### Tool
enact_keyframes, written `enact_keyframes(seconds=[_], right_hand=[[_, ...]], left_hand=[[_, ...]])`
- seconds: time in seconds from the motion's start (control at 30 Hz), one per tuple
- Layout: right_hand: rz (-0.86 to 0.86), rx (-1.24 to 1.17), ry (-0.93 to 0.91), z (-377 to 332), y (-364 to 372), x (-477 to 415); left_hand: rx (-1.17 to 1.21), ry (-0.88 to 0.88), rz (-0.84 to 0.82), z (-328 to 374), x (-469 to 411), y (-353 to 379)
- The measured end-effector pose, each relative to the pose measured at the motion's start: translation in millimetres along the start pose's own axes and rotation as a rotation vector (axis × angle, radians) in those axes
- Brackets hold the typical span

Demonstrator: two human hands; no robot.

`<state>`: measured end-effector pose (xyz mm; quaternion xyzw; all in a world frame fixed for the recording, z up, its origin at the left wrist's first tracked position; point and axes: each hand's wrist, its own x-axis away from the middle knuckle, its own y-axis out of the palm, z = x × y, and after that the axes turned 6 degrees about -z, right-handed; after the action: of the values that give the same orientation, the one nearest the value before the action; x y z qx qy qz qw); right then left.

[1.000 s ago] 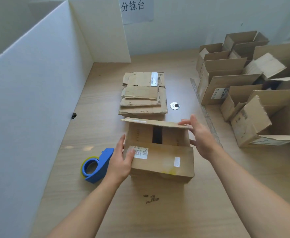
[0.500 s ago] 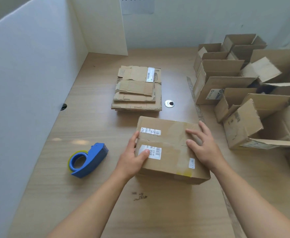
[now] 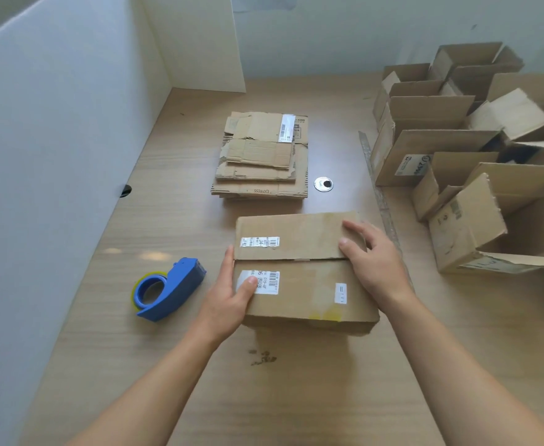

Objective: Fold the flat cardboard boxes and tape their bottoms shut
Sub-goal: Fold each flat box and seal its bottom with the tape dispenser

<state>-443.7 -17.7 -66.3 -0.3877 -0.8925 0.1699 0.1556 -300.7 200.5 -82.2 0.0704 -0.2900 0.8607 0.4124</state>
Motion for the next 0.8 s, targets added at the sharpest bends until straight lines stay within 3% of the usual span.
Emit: enact_keyframes(seconds=[0.17,0.3,0.6,0.8], right_hand=[[0.043,-0.018,0.103,8,-8,-7],[0.034,0.004,0.034,8,30,-8],[-0.067,0.094,0.004,3,38,-23],[0.015,0.184,-0.038,15,18,-23]], left_hand=[[-0.135,0.015,-0.029,12,-4,11],[-0.237,-0.030,0.050,2,1,-7],[-0.255,-0.032,0.137,-4,-13,-5],[-0.245,-0.004,0.069,10,-33,12]])
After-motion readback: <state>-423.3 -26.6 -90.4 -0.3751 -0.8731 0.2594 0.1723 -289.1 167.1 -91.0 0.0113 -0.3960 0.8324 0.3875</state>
